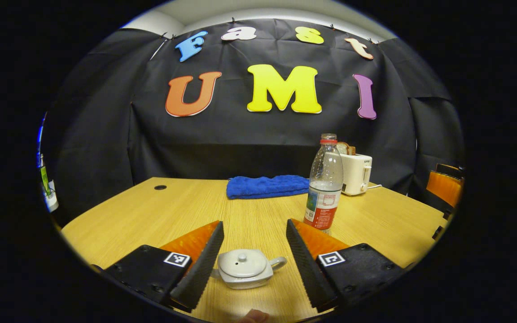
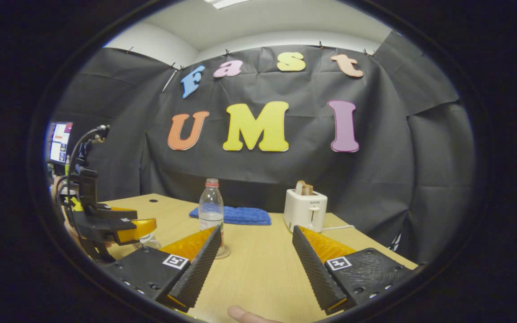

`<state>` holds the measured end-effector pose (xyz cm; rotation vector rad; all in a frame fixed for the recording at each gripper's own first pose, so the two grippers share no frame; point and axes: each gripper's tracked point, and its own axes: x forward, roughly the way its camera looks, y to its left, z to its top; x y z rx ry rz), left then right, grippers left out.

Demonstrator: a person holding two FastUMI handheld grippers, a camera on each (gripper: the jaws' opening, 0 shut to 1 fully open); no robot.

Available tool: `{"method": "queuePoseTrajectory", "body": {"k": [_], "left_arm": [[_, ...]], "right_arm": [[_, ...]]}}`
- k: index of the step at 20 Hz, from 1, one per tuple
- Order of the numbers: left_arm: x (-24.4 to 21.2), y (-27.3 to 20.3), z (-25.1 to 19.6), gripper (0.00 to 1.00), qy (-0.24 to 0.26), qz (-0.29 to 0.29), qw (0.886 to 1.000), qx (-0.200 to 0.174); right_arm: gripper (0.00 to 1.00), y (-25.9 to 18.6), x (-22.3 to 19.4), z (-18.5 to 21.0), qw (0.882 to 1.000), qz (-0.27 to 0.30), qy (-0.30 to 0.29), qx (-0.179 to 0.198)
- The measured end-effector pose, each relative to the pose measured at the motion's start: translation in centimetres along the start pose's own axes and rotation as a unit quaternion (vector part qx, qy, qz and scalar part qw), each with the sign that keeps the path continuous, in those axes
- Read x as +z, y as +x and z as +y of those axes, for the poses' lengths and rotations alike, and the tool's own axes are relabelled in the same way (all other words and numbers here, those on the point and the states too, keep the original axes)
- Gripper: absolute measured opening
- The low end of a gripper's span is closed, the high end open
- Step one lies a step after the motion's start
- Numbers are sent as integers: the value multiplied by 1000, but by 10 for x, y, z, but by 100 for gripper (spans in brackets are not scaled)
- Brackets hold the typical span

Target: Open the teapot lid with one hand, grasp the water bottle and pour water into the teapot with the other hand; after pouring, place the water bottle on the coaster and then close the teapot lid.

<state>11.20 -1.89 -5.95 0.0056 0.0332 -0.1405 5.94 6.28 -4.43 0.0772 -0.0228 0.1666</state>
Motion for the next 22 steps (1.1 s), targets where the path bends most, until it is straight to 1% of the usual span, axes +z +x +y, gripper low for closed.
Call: {"method": "queuePoseTrajectory", "body": {"k": [1,3,4,5,7,8,11,12,13,15,16,17,18,19,22], "left_arm": [[8,-5,1,96,1,-5,1000,4],[21,-17,3,96,-12,-6,1000,10],[28,-24,2,96,-22,-7,1000,5],[36,-31,0,97,-31,-10,999,0],[50,-45,3,97,-40,-14,999,1],[53,-52,4,96,-37,-10,999,4],[67,-77,10,97,-21,-2,1000,16],[71,-86,9,96,-11,-5,1000,15],[74,-95,9,96,4,-8,1000,15],[81,-115,16,97,35,-8,999,36],[91,-124,19,98,47,-23,997,49],[103,-133,17,98,53,-39,996,56],[110,-142,15,98,52,-51,996,59],[112,-150,13,98,44,-56,996,59],[127,-174,-6,98,11,-76,997,32]], "right_arm": [[98,-3,3,1,1000,-2,-4,-3],[98,-10,13,3,1000,-8,-8,-4],[95,-14,19,3,1000,-12,-10,-7],[95,-19,22,-1,1000,-9,-12,-15],[95,-33,31,-7,999,0,-10,-34],[98,-40,36,-11,999,5,-6,-47],[98,-60,48,-24,997,16,5,-79],[95,-66,52,-28,996,16,10,-86],[95,-72,57,-32,995,16,11,-94],[95,-83,66,-37,995,13,-1,-104],[95,-89,72,-39,994,8,-4,-106],[95,-95,77,-40,994,3,-3,-106],[98,-100,82,-39,995,1,0,-104],[95,-105,84,-38,995,0,5,-98],[95,-118,91,-37,996,-5,22,-87]]}}
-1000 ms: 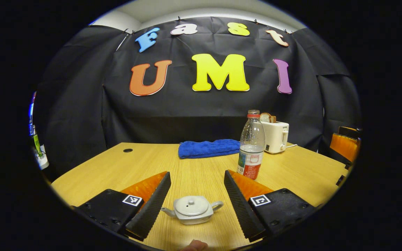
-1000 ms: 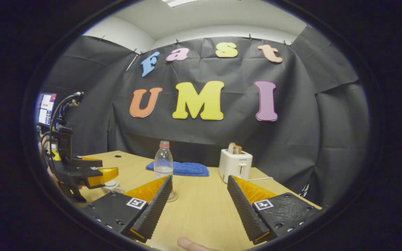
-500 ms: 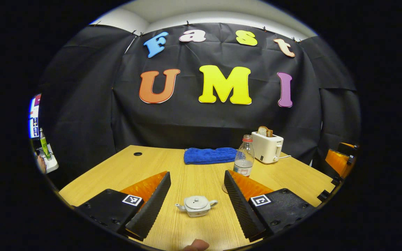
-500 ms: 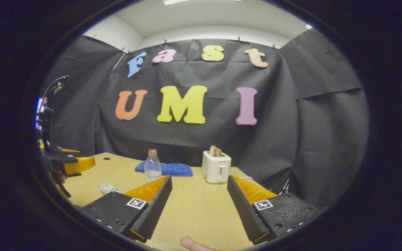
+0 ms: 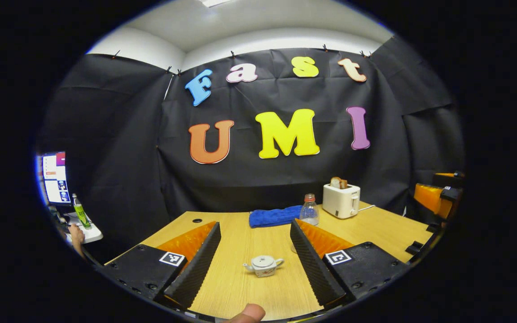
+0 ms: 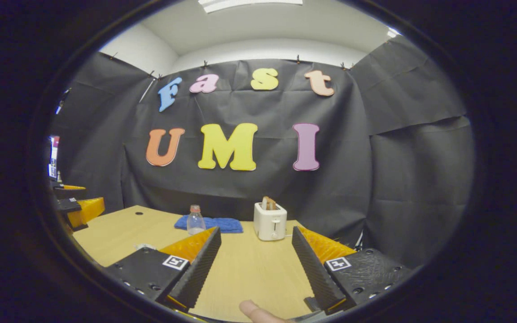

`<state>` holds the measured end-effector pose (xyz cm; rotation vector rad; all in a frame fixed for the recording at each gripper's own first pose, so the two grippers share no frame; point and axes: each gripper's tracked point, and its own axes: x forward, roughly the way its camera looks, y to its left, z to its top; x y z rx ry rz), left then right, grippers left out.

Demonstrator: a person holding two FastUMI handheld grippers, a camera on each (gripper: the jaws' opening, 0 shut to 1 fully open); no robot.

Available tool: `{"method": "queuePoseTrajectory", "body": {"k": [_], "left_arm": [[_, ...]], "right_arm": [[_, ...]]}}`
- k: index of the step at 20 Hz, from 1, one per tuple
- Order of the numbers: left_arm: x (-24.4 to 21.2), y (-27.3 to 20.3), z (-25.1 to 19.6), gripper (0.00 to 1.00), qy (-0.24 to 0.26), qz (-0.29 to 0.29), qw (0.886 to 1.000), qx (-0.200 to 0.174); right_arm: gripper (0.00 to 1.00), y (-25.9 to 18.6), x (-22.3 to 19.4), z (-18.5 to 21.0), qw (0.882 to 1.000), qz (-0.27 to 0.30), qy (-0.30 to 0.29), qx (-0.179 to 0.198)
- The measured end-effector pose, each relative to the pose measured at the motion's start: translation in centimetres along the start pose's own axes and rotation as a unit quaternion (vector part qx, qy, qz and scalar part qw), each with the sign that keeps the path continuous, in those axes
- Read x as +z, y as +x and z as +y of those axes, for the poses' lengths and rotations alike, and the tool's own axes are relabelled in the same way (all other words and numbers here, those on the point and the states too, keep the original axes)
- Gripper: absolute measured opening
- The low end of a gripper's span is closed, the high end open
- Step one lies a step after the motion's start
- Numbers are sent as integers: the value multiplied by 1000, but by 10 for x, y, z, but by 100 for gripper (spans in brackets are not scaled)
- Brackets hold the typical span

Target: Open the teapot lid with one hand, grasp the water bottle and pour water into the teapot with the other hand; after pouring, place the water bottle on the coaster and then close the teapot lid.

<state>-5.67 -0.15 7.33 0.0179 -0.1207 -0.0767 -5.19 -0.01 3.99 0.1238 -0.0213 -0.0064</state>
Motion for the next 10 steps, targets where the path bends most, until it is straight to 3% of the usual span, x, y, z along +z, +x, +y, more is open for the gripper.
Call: {"method": "queuePoseTrajectory", "body": {"k": [3,8,10], "left_arm": [[16,-12,10,98,-5,-20,1000,11],[2,-6,26,98,-12,4,999,37],[-1,-2,29,98,-12,10,999,42]], "right_arm": [[98,-8,8,-1,1000,-12,-2,7],[97,-10,8,-4,999,-23,-39,-4],[98,-10,1,10,999,-12,-31,21]]}}
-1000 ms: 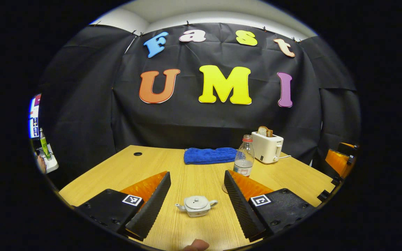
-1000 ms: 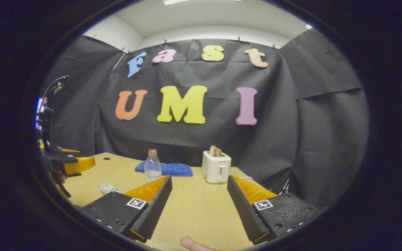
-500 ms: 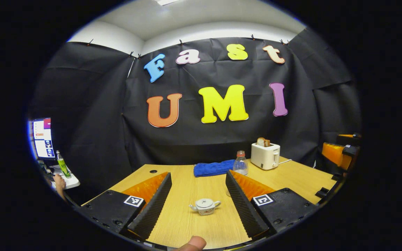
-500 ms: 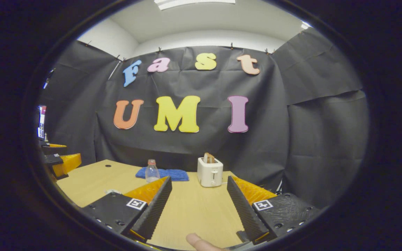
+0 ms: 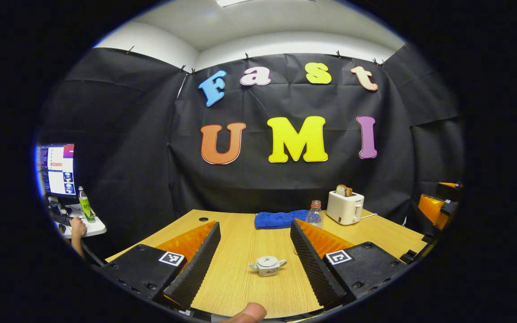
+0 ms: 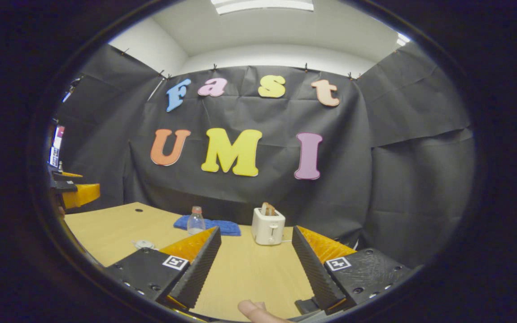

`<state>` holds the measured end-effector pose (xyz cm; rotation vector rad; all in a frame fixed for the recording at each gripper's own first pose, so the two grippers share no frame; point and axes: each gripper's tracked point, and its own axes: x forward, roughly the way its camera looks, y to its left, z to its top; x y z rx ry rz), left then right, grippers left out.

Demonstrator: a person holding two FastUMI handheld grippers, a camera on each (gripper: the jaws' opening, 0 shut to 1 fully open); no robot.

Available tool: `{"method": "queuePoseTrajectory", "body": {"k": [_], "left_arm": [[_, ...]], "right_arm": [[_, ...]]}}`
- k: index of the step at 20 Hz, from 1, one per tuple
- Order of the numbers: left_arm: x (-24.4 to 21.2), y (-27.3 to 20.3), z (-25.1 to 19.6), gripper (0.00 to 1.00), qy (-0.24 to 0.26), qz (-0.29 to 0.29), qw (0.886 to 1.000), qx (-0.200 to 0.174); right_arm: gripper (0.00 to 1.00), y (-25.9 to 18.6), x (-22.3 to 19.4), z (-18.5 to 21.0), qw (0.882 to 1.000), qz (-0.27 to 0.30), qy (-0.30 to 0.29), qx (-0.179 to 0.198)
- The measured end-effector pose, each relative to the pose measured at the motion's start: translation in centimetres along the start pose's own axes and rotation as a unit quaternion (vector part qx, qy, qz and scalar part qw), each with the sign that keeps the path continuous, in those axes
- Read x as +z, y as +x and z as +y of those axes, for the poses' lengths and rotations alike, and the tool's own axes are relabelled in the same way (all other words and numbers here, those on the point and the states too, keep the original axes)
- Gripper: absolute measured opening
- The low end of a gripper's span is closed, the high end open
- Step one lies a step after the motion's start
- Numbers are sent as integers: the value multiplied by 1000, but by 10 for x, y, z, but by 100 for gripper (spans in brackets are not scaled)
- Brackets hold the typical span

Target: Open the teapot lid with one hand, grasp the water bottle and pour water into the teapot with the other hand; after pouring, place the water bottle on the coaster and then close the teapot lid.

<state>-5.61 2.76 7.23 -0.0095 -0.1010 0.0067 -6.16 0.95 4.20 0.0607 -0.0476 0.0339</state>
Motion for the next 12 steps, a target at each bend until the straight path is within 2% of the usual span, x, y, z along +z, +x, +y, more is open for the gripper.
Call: {"method": "queuePoseTrajectory", "body": {"k": [1,3,5,6,7,12], "left_arm": [[-2,2,0,98,-1,3,1000,-1],[-3,3,0,98,-2,4,1000,-1],[-3,6,0,98,-1,3,1000,-1],[-5,7,-1,98,1,4,1000,-1],[-7,8,-1,98,2,6,1000,-1],[-20,15,-8,98,6,26,1000,-5]], "right_arm": [[95,3,-3,0,1000,5,4,6],[98,8,-5,-6,1000,9,1,-3],[95,9,-6,-9,1000,11,-1,-10],[98,10,-7,-8,1000,12,2,-7],[95,10,-8,-7,1000,14,6,-5],[95,11,-10,-7,1000,18,6,-3]]}}
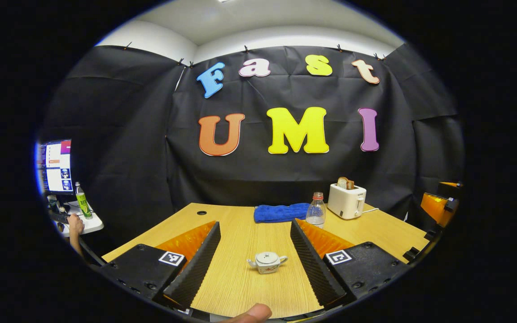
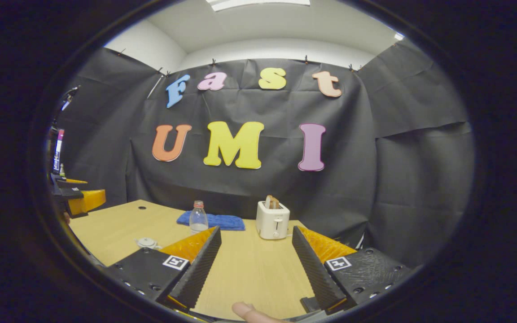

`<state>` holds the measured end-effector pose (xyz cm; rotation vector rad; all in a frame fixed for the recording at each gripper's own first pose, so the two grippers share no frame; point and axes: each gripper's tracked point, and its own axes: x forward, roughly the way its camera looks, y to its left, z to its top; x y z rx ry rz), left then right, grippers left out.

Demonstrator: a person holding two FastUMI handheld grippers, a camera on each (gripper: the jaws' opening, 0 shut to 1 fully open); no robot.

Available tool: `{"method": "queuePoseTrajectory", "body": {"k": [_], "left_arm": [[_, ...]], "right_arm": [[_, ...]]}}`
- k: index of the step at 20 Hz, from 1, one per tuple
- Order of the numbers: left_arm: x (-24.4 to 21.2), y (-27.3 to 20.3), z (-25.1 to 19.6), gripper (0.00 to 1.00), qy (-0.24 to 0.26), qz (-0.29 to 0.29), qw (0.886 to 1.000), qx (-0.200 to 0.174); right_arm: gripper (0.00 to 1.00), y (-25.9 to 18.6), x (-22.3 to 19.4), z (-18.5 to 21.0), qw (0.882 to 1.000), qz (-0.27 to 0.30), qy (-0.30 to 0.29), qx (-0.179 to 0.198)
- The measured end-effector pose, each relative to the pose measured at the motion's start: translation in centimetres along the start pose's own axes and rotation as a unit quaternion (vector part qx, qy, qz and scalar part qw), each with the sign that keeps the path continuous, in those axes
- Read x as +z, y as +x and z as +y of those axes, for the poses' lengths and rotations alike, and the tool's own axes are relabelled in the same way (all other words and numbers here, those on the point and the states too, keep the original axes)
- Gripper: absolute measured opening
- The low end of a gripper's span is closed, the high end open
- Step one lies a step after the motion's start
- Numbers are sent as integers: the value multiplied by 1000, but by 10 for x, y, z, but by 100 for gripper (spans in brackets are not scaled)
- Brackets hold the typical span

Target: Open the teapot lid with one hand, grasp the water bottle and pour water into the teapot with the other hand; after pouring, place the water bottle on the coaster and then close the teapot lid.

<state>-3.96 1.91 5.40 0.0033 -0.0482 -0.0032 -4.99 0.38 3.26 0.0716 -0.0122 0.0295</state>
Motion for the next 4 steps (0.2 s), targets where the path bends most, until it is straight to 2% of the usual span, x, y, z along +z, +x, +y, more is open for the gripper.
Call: {"method": "queuePoseTrajectory", "body": {"k": [4], "left_arm": [[0,1,-4,98,7,0,1000,-3]], "right_arm": [[95,4,-2,-3,1000,3,1,-2]]}}
